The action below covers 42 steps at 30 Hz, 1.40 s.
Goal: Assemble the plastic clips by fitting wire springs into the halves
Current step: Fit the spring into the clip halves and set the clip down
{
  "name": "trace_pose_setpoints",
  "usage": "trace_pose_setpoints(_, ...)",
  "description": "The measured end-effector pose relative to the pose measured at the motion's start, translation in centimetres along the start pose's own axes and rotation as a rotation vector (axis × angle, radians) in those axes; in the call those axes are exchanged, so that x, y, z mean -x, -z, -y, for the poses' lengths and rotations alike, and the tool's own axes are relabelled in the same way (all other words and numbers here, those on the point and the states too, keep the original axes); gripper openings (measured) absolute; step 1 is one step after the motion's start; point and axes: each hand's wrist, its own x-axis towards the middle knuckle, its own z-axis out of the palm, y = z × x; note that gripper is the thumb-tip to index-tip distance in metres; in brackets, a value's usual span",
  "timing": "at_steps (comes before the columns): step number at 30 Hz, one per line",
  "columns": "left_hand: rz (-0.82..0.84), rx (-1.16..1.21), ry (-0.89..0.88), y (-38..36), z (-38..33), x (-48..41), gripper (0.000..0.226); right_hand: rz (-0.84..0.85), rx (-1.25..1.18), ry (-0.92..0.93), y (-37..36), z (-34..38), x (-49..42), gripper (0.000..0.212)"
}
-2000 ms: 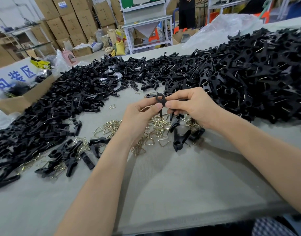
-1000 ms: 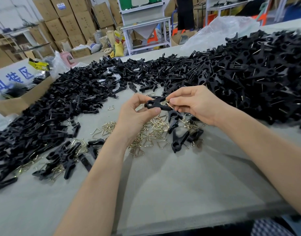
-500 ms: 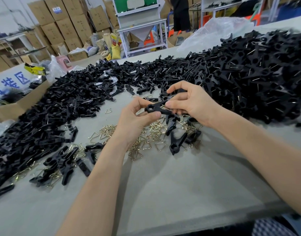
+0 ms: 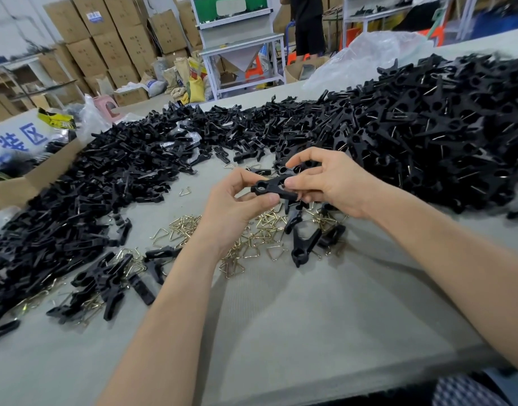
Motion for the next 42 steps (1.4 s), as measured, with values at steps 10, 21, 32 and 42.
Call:
trace_pose_setpoints(10, -0.007, -0.045, 0.016, -0.1, 0.0, 0.0, 0.028, -0.007, 0.012, -0.045, -0.3, -0.5, -0.2, 0.022)
trace_pose_setpoints(21, -0.028, 0.183, 0.014, -1.9, -0.7, 0.4, 0.026, 0.071, -0.399, -0.051, -0.4, -0.1, -0.2, 0.031)
trace_pose_setpoints(32, -0.004, 0.252, 0.050, -2.6, -1.2, 0.9, 0.019, 0.237, -0.571, -0.114, -1.7, 0.0, 0.6, 0.025)
trace_pose_setpoints(42, -0.149, -0.302, -0.115, -3.2, -1.4, 1.2, 0.021, 0.252, -0.382, -0.164, -1.4, -0.1, 0.5, 0.027)
